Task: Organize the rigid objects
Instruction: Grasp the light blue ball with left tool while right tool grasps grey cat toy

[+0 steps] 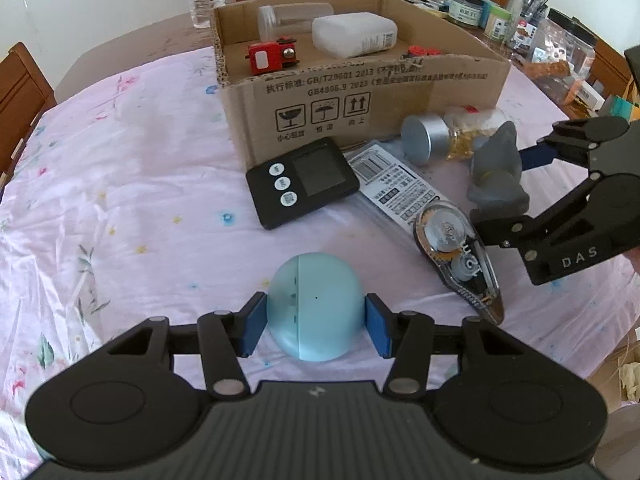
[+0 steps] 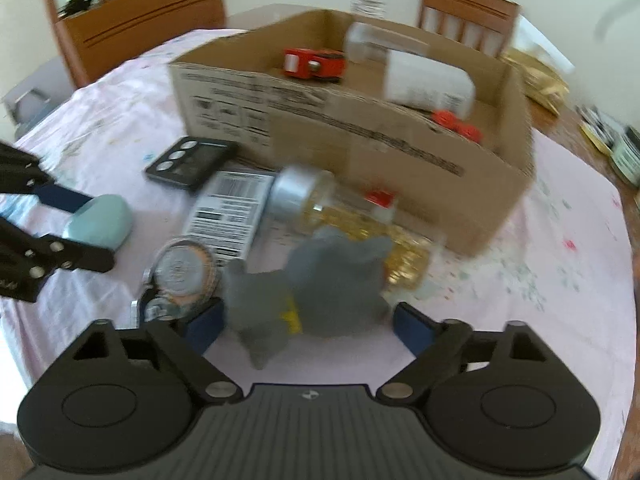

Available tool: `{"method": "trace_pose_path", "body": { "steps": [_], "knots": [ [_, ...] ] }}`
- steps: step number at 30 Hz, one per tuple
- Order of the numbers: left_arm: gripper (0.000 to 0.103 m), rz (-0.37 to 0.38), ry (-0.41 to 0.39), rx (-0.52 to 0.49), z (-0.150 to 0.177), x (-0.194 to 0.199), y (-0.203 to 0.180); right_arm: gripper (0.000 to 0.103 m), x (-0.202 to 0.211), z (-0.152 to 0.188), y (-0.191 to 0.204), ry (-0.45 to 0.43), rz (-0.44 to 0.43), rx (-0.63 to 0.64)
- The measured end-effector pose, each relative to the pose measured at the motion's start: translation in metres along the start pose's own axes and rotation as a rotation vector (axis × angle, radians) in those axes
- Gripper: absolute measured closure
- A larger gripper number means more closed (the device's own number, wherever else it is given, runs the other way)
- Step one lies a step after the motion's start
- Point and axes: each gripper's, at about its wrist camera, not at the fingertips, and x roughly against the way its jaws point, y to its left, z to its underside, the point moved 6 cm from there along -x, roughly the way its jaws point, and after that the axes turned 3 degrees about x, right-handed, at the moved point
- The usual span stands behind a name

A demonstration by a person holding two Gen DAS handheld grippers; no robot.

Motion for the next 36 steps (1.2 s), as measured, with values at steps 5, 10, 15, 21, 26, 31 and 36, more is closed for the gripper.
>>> {"method": "trace_pose_path", "body": {
  "steps": [5, 10, 15, 21, 26, 31, 36],
  "knots": [
    [0.051, -0.003, -0.003, 0.003, 0.000, 0.000, 0.001, 0.014, -0.001, -0.004, 0.000, 0.002, -0.004, 0.044],
    [0.051, -0.007, -0.003, 0.006, 0.000, 0.000, 0.000, 0.024, 0.002, -0.007, 0.004, 0.029, -0.027, 0.073],
    [0.051, -0.007, -0.002, 0.009, 0.000, 0.000, 0.001, 0.024, 0.007, 0.001, 0.009, 0.088, -0.029, 0.043],
    [0.051, -0.009, -0.003, 0.015, 0.000, 0.000, 0.001, 0.023, 0.015, 0.012, 0.013, 0.105, -0.042, 0.005],
    [0.051, -0.012, -0.002, 0.021, 0.000, 0.000, 0.001, 0.023, 0.014, 0.009, 0.011, 0.071, -0.045, 0.042],
    [0.051, -0.019, -0.004, 0.036, 0.000, 0.001, 0.001, 0.022, 0.014, 0.002, 0.007, 0.044, -0.049, 0.082],
    [0.051, -0.027, -0.004, 0.048, 0.000, 0.001, 0.000, 0.021, 0.012, -0.006, 0.006, 0.027, -0.074, 0.107]
  ]
}}
